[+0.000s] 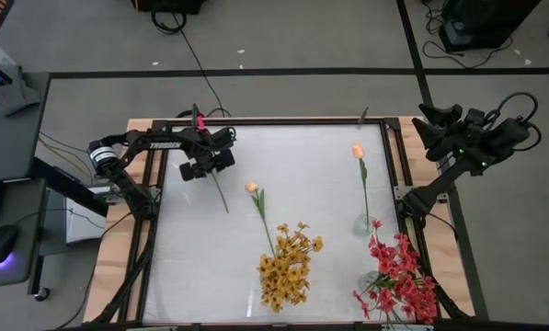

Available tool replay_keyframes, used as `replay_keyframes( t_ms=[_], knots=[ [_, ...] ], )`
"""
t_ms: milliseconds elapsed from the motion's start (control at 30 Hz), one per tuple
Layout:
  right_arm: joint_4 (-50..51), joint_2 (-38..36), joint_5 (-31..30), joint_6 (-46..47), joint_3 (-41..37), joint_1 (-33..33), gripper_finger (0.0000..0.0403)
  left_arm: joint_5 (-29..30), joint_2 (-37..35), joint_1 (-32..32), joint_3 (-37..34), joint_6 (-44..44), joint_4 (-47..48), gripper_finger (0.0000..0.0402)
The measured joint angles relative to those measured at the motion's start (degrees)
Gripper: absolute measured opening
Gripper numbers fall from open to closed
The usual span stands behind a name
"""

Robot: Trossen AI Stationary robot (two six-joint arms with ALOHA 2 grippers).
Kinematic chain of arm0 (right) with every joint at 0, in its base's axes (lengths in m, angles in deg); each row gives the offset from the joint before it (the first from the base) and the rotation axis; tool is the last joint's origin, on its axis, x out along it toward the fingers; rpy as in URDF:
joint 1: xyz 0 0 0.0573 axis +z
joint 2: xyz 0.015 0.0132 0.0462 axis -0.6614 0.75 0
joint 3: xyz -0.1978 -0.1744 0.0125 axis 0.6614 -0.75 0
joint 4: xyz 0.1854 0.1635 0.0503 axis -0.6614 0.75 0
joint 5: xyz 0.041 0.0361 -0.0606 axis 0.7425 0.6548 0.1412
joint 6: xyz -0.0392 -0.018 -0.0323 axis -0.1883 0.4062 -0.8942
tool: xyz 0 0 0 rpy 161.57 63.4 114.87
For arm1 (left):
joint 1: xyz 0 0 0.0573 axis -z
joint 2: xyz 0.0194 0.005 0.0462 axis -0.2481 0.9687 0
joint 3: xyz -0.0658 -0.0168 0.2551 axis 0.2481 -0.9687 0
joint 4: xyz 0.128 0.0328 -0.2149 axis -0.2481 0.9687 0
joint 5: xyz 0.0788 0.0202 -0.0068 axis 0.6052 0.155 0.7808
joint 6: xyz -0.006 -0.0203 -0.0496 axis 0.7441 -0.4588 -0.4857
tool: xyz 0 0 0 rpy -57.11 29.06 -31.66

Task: Sort flowers into vase by color
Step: Put the top light pink flower into the top transparent vase

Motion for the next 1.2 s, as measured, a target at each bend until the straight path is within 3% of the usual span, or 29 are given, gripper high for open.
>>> replay_keyframes(
  t_ms=[500,1200],
  knots=[
    [0.0,0.0,0.0,0.0,0.0,0.0,0.0346,0.6,0.0,-0.1,0.0,0.2,-0.3,0.0208],
    [0.0,0.0,0.0,0.0,0.0,0.0,0.0346,2.2,0.0,0.0,-1.5,-2.8,-2.1,0.0135]
  ],
)
